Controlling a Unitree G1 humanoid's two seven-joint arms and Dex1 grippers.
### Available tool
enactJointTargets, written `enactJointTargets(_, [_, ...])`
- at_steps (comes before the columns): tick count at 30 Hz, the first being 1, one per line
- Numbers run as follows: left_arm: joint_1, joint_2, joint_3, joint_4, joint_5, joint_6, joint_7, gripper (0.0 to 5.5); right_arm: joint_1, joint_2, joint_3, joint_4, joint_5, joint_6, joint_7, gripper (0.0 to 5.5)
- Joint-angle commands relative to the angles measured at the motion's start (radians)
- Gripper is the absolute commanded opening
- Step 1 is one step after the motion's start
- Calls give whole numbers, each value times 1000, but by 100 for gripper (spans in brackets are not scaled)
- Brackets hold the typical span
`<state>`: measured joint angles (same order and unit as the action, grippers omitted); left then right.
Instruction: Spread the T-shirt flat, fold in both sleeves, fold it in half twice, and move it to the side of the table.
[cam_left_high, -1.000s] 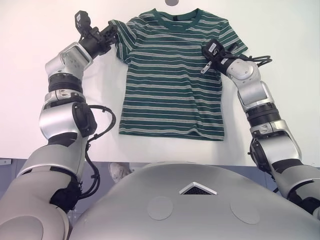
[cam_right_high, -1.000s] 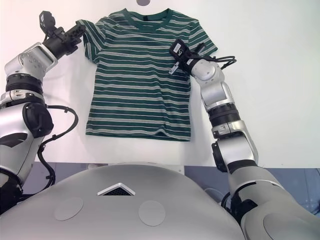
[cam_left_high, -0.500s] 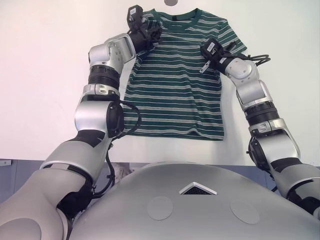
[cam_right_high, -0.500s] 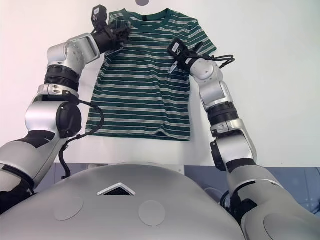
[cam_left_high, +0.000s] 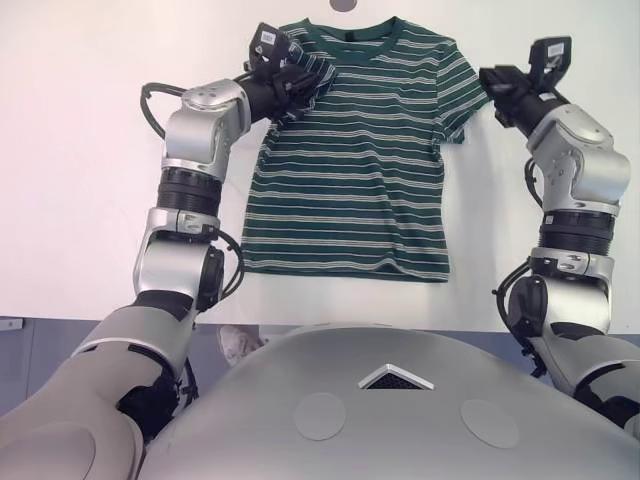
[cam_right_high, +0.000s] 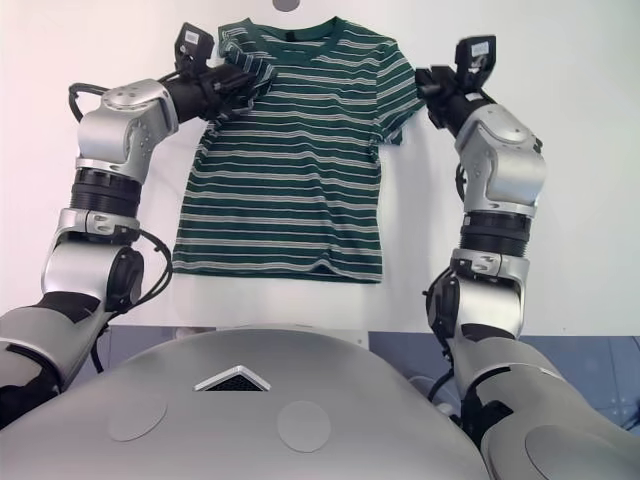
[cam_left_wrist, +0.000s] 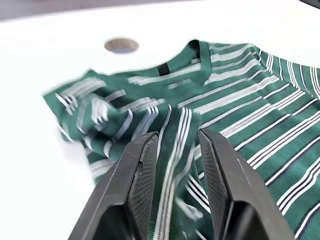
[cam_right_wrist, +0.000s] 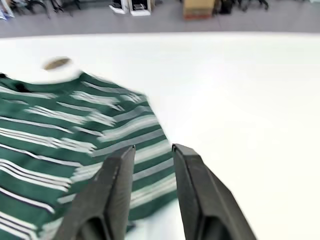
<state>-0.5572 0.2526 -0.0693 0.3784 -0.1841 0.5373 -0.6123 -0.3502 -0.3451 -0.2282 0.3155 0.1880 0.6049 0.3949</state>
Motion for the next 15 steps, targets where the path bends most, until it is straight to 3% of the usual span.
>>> enactJointTargets(1, [7,41,36,-62,-26,21,-21,150,-37,10,-10,135,21,-17,0,136])
enactJointTargets(9, [51,61,67,-54,-37,16,-10,150,-43,32,18,218,46,-87,35,4])
enactJointTargets(15, [89,96,72,-48,-30,-12,-18,150,-106,82,78,-38,73,-42,14,4])
